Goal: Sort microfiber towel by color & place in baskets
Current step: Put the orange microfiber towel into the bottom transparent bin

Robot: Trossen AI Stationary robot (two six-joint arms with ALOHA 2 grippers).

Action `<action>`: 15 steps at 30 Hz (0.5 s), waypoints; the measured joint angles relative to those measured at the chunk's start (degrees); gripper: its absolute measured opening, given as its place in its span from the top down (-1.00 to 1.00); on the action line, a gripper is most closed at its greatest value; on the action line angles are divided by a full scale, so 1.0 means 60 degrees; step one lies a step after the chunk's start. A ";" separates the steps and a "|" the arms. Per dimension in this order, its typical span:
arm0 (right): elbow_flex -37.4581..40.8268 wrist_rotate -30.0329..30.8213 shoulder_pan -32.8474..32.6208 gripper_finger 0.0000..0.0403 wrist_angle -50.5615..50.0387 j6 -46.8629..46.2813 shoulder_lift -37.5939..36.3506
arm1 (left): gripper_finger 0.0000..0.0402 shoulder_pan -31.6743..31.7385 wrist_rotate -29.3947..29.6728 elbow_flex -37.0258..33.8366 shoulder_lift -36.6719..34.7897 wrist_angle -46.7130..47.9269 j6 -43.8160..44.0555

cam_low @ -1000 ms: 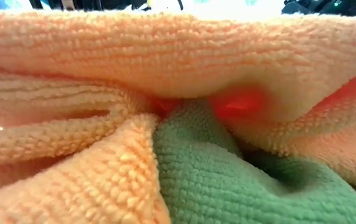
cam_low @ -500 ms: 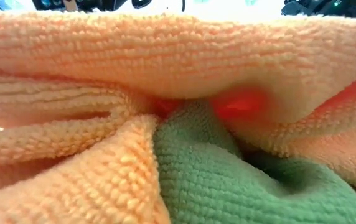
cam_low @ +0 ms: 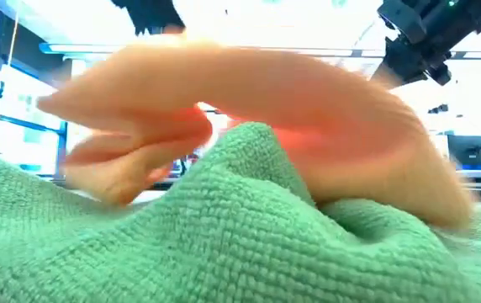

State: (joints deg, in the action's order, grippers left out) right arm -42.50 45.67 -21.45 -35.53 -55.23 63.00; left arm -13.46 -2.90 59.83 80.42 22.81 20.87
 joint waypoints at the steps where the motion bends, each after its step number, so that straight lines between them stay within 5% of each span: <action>1: 0.0000 0.0129 0.0000 0.98 0.0124 0.0029 0.0000 | 1.00 -0.0003 0.0423 0.0284 -0.0305 0.0233 -0.0297; 8: 0.0000 0.0855 0.0074 0.98 0.1636 0.1461 0.0000 | 1.00 0.0074 0.2584 0.2112 -0.1413 0.0773 -0.2405; 15: 0.0000 0.0589 0.0328 0.98 0.5534 0.5837 0.0000 | 1.00 0.0950 0.2840 0.3932 -0.1062 0.1028 -0.3823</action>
State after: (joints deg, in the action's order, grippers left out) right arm -42.50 49.21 -19.49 -2.32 -20.21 63.00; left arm -7.75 14.14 83.42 74.05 28.99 -2.07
